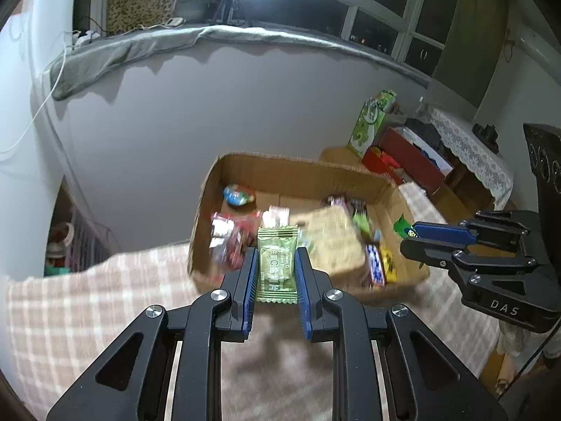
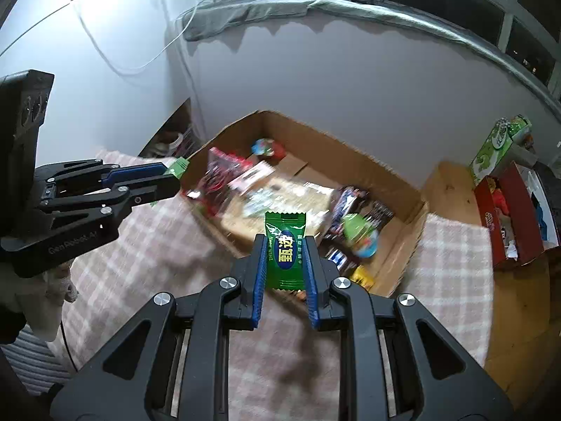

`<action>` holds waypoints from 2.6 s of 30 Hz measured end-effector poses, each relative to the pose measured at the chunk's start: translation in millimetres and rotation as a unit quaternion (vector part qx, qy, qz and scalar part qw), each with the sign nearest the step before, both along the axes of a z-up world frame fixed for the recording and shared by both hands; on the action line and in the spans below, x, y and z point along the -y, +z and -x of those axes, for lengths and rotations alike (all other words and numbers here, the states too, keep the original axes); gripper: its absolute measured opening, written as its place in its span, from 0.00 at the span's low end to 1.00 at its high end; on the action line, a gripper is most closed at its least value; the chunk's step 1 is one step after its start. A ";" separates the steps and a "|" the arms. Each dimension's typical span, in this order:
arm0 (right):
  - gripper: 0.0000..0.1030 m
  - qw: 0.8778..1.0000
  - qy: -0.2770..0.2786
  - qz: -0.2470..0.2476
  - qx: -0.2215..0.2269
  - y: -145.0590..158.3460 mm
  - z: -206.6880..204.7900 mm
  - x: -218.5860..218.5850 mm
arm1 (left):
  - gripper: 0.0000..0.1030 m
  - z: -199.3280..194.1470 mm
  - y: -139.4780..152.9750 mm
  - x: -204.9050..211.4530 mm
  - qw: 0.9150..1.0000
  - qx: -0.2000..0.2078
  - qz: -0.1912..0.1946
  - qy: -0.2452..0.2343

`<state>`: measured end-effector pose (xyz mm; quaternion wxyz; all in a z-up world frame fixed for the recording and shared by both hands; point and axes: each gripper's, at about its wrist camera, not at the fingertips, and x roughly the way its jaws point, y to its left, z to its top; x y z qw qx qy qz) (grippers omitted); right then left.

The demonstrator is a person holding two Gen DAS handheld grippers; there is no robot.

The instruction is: Organize snacks

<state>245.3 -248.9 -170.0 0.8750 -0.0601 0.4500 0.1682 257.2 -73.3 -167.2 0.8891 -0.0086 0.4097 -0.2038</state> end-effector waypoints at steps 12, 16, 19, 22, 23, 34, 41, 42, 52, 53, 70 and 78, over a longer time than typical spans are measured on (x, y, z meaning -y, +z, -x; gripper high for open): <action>0.20 1.000 -0.023 0.018 -0.008 -14.7 -46.9 21.5 | 0.18 -41.6 -5.7 30.9 1.000 -0.002 -0.003 -0.008; 0.20 0.999 -0.028 0.014 -0.020 -21.2 -57.0 25.2 | 0.18 -47.2 -9.4 35.9 1.000 -0.007 -0.007 -0.009; 0.22 0.999 -0.030 0.010 -0.034 -26.1 -61.2 26.3 | 0.20 -48.7 -10.7 35.7 1.000 -0.011 -0.008 -0.006; 0.24 0.999 -0.035 0.005 -0.041 -30.2 -62.0 28.7 | 0.20 -49.6 -11.6 34.1 1.000 -0.013 -0.009 -0.006; 0.24 0.998 -0.037 0.005 -0.042 -31.5 -62.3 29.3 | 0.20 -49.6 -11.5 33.6 1.000 -0.013 -0.011 -0.004; 0.69 0.998 -0.036 0.006 -0.046 -33.8 -58.2 26.1 | 0.54 -47.1 -10.4 31.9 0.999 -0.007 -0.031 0.004; 0.77 0.998 -0.043 0.013 -0.049 -33.1 -51.2 27.7 | 0.60 -43.2 -7.7 31.0 0.999 -0.006 -0.036 0.011; 0.77 0.998 -0.044 0.013 -0.050 -32.7 -50.4 28.3 | 0.60 -42.8 -7.2 30.8 0.999 -0.006 -0.036 0.010; 0.83 0.997 -0.050 0.013 -0.052 -23.5 -38.1 28.2 | 0.64 -30.3 -2.3 25.6 0.999 -0.013 -0.038 0.019; 0.83 0.997 -0.050 0.014 -0.055 -23.0 -36.9 27.2 | 0.64 -28.2 -1.5 24.2 0.999 -0.014 -0.039 0.021; 0.83 0.996 -0.070 0.016 -0.048 13.6 6.1 30.6 | 0.64 20.2 35.6 3.0 0.998 -0.015 -0.027 0.056; 0.83 0.997 -0.076 0.024 -0.020 44.4 44.6 22.6 | 0.64 61.3 57.2 -0.9 0.998 0.001 -0.024 0.065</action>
